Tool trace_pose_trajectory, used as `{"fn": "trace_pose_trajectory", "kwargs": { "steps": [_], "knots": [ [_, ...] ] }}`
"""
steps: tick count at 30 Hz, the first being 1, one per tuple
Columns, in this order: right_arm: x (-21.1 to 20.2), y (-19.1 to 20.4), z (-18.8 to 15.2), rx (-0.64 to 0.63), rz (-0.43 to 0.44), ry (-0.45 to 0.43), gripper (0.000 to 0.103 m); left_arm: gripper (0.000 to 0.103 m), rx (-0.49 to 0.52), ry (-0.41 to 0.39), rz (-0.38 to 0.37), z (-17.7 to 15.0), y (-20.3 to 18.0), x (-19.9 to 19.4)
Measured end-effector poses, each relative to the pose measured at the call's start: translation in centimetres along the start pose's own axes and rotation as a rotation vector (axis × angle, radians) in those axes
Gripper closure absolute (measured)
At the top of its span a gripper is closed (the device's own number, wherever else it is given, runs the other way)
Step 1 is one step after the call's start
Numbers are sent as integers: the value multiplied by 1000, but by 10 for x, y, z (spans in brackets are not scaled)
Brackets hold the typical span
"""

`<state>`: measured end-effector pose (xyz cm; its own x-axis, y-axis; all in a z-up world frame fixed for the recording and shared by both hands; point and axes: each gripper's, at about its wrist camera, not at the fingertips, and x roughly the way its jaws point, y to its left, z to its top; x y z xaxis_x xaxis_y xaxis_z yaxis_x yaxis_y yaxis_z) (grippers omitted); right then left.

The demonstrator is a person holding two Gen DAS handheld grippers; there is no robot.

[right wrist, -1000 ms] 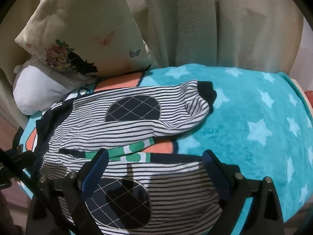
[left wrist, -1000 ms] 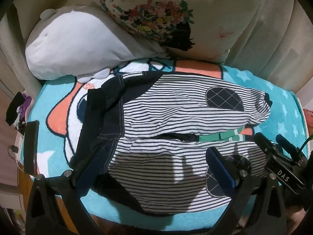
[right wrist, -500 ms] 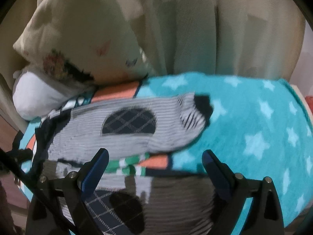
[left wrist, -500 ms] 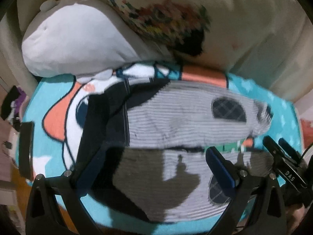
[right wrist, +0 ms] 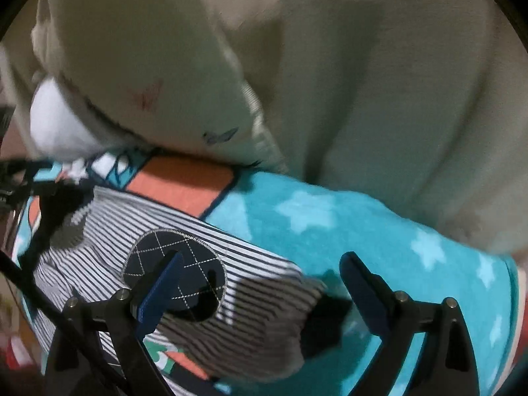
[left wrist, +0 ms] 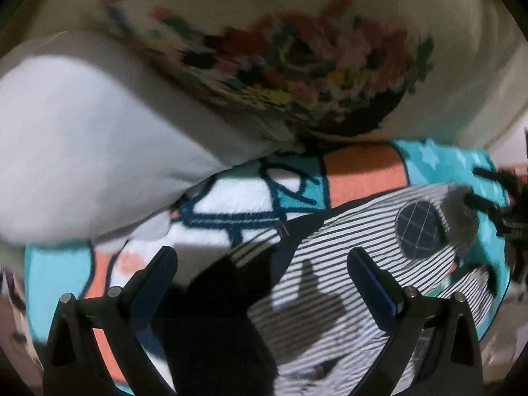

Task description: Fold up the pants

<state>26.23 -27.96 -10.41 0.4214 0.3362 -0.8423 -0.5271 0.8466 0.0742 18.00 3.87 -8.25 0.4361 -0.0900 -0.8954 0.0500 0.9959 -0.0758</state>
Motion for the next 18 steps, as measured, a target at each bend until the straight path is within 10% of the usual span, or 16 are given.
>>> {"fn": "trace_pose_trajectory", "kwargs": {
  "steps": [5, 11, 13, 15, 18],
  "knots": [
    [38, 10, 13, -106, 33, 75, 8, 3, 97, 62, -9, 8, 0, 29],
    [72, 19, 8, -167, 58, 167, 17, 43, 147, 184, -12, 3, 3, 62],
    [71, 23, 6, -172, 75, 156, 29, 65, 163, 179, -6, 1, 0, 61],
    [67, 26, 6, -158, 118, 156, 73, 94, 154, 180, -49, 0, -2, 55],
    [62, 25, 7, -96, 195, 187, 97, 97, 171, 155, -31, -2, -8, 45]
  ]
}}
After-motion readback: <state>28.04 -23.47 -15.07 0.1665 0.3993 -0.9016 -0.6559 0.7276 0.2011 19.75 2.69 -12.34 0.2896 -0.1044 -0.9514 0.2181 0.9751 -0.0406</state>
